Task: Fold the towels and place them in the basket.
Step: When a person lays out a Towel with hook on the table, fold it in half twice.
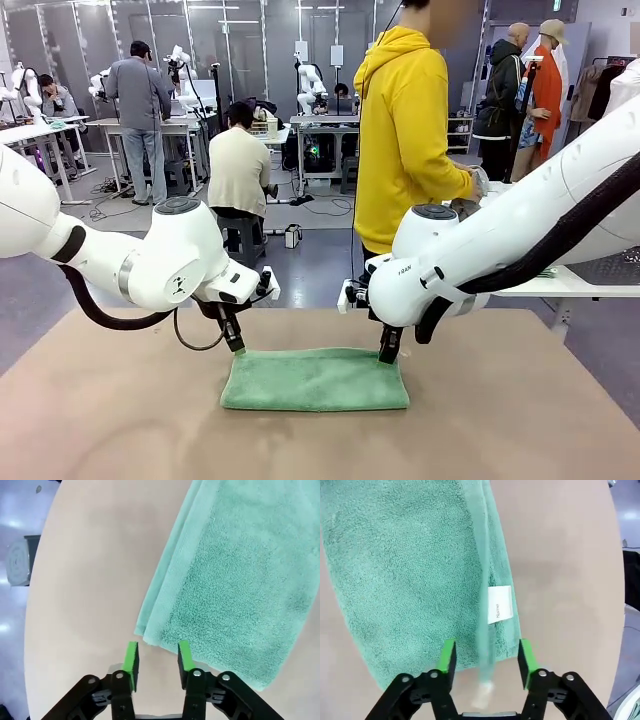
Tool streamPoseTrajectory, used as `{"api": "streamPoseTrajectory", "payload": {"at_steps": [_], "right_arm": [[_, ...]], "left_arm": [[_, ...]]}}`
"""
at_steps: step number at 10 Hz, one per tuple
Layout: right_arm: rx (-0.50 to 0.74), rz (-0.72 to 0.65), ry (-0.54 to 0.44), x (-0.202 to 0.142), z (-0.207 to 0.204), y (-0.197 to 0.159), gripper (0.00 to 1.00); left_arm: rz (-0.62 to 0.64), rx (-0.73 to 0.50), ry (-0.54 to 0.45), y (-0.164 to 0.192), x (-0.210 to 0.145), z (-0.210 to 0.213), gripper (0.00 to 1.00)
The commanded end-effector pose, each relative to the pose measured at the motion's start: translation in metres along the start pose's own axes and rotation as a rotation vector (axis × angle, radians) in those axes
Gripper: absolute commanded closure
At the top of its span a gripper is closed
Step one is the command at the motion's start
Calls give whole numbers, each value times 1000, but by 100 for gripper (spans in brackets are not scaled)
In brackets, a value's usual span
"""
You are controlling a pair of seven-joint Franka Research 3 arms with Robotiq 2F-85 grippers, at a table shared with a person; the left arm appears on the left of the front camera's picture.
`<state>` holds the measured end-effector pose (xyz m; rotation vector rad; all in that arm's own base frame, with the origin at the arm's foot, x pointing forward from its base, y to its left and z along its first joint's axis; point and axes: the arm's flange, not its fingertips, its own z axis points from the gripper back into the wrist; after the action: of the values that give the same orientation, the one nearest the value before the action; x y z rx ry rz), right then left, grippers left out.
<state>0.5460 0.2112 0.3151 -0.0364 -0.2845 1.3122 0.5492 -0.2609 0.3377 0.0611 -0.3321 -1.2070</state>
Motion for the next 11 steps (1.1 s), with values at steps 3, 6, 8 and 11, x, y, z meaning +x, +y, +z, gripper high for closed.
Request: {"api": "streamPoseTrajectory", "payload": {"at_steps": [3, 6, 8, 11], "right_arm": [[-79, -11, -4, -11, 22, 0, 0], [-57, -71, -9, -11, 37, 4, 0], [-68, -28, -13, -10, 33, -6, 0], [-68, -28, -13, -10, 33, -6, 0]], "left_arm": [[27, 9, -24, -9, -17, 17, 0], [91, -19, -39, -16, -24, 34, 0], [54, -6, -17, -12, -16, 21, 0], [54, -6, -17, -12, -16, 21, 0]]}}
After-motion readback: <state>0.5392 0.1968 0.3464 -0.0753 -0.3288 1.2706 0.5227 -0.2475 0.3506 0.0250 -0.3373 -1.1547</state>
